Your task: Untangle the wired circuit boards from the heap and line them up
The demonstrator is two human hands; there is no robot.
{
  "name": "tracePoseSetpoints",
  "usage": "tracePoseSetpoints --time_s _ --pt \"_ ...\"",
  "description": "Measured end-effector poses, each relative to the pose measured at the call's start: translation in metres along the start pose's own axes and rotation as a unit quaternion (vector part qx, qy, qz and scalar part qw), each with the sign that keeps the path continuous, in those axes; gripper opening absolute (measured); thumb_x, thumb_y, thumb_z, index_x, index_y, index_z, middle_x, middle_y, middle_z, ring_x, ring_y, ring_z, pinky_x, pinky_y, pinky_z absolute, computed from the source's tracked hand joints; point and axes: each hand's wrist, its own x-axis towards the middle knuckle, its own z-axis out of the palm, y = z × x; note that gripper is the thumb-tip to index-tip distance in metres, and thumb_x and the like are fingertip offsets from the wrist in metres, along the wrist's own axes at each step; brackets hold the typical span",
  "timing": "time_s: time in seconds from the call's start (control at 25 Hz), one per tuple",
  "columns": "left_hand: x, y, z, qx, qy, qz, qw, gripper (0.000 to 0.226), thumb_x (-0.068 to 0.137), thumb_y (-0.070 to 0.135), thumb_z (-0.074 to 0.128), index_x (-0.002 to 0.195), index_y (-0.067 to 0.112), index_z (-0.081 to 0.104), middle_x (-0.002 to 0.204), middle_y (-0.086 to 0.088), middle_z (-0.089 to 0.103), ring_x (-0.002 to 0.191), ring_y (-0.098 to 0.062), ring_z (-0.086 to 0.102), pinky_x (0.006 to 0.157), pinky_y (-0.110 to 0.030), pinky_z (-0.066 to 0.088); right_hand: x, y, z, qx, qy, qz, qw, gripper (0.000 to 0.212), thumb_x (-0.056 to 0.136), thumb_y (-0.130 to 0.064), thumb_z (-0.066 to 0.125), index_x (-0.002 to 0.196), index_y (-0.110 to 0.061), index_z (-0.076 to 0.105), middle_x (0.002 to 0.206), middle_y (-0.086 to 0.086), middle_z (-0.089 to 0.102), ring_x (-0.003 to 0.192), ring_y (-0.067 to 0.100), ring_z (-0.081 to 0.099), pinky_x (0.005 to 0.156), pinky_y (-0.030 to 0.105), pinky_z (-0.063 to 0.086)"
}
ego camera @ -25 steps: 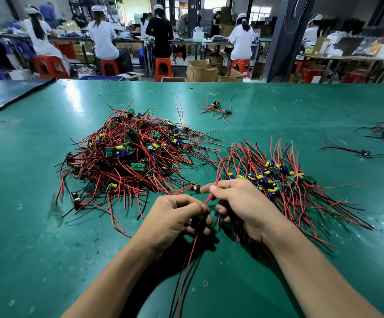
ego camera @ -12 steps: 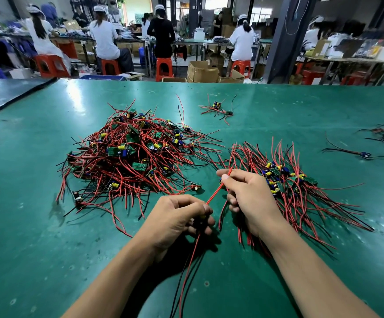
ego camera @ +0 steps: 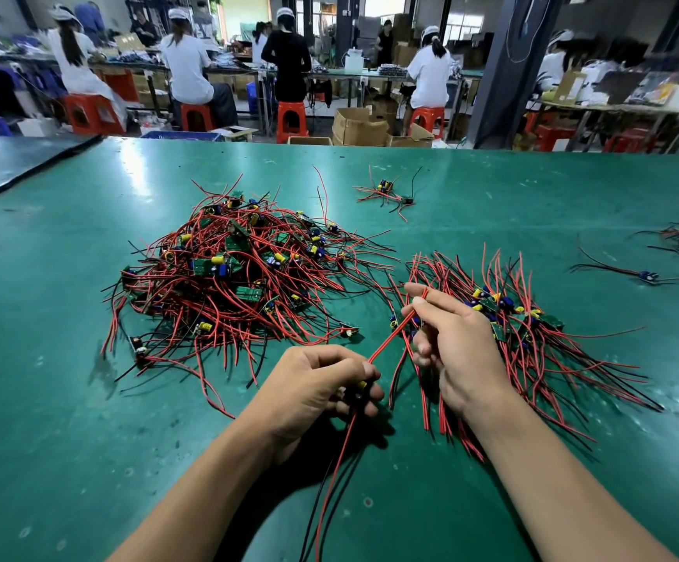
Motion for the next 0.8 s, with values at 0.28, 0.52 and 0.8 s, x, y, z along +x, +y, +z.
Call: tracePoseSetpoints --time_s 0.28,0.52,0.8 --pt "0.001 0.000 -0.004 -0.009 -0.008 -0.008 1.000 0.022 0.087 0.000 0.060 0.071 0.010 0.072 0.072 -0.018 0.069 0.055 -0.023 0.064 0.057 -0.026 0.048 0.002 -0.010 -0.008 0.072 -0.040 0.050 0.995 0.021 0.103 -0.015 0.049 0.093 -0.005 0.066 0.068 0.003 0.066 0.030 0.004 0.028 0.031 0.015 0.023" --pt "0.002 -0.001 -0.006 -0.024 -0.028 -0.020 0.999 0.021 0.088 0.002 0.060 0.072 0.010 0.073 0.073 -0.018 0.069 0.056 -0.023 0.064 0.060 -0.027 0.049 0.004 -0.020 -0.015 0.232 -0.097 0.189 0.949 0.029 0.091 -0.022 0.055 0.065 -0.011 0.057 0.057 -0.001 0.049 0.029 0.003 0.028 0.029 0.015 0.023" --pt "0.005 -0.004 -0.007 -0.048 0.015 -0.002 0.999 0.010 0.087 0.006 0.063 0.080 0.005 0.070 0.077 -0.018 0.071 0.059 -0.024 0.068 0.060 -0.025 0.055 0.000 -0.012 -0.010 0.017 -0.048 0.069 0.996 0.033 0.096 -0.041 0.059 0.092 -0.010 0.068 0.071 0.000 0.064 0.042 0.007 0.041 0.039 0.019 0.036"
